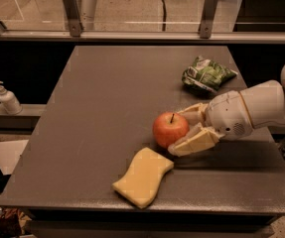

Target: Move apple near sponge

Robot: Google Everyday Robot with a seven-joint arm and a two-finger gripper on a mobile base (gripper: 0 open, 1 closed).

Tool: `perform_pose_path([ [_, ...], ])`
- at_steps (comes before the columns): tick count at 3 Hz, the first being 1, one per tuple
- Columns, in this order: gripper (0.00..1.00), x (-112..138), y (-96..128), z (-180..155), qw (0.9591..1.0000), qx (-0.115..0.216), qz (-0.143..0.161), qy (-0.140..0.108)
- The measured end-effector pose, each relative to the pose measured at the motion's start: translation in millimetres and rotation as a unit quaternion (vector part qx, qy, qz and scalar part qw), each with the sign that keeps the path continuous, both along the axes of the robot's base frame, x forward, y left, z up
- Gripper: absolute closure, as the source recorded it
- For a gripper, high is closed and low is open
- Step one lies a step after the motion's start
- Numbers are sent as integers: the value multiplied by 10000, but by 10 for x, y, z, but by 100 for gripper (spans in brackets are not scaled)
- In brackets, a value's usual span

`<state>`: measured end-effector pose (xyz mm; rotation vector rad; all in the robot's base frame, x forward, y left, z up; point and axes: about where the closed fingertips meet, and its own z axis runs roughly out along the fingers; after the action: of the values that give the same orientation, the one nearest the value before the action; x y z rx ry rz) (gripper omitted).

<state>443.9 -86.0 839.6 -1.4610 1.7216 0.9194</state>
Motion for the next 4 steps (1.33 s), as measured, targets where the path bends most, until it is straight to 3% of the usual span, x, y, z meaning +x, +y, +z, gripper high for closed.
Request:
perform_pose_path([
  [2, 100, -311, 111, -211, 9976, -331, 613, 28],
  [3, 82, -342, 122, -243, 9965, -418, 729, 18],
  [4, 51, -341, 113, -216, 9958, -454, 800, -29],
])
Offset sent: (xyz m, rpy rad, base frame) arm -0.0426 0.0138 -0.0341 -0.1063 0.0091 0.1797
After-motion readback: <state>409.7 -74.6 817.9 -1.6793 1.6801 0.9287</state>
